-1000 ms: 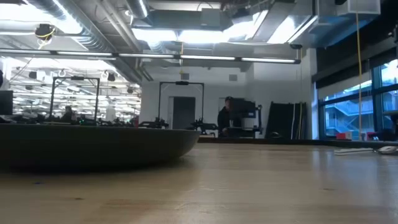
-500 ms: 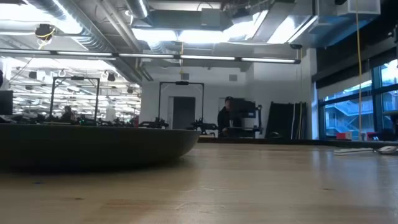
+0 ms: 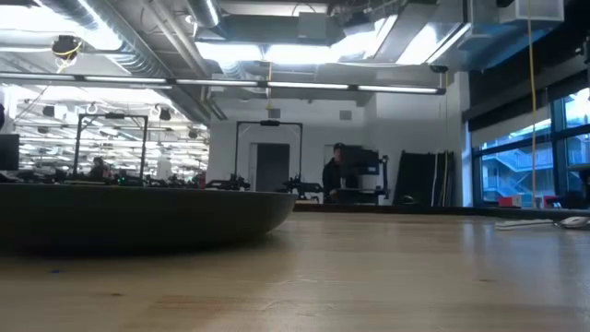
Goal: Pick and place plate/cup/fork/spoon on tray
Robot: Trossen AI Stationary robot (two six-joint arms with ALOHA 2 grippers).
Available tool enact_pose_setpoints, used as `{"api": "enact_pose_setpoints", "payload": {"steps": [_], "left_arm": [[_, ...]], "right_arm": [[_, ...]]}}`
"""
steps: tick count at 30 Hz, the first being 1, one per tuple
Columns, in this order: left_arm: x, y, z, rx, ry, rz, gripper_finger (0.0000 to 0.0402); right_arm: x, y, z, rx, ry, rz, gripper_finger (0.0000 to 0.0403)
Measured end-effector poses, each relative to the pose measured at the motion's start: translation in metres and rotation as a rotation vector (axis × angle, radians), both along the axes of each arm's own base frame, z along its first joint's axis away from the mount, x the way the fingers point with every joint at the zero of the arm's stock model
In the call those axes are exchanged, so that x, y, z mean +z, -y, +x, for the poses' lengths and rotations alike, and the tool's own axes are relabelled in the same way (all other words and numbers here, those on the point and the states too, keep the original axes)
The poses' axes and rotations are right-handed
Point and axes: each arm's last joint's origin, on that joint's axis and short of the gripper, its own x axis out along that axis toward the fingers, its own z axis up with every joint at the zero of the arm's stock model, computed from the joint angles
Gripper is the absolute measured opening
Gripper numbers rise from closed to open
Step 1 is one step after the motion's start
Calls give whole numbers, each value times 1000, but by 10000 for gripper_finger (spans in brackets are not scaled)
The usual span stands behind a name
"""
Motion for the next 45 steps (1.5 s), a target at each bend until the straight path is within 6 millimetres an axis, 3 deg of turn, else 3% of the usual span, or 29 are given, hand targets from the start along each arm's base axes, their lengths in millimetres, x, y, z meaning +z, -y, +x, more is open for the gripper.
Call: {"api": "enact_pose_setpoints", "payload": {"steps": [19,29,36,40,42,45], "left_arm": [[0,0,0,0,0,0,0],[0,0,0,7,1,14,0],[1,-2,0,67,4,23,0],[2,-2,0,82,25,-94,0],[4,-3,2,117,45,-103,0],[8,-6,3,190,98,-175,0]], "right_arm": [[3,0,0,0,29,2,53],[14,0,3,28,138,312,53],[19,4,8,-119,210,353,53],[24,6,10,-169,267,369,53],[29,6,14,-140,314,437,53],[34,1,29,37,331,514,53]]}}
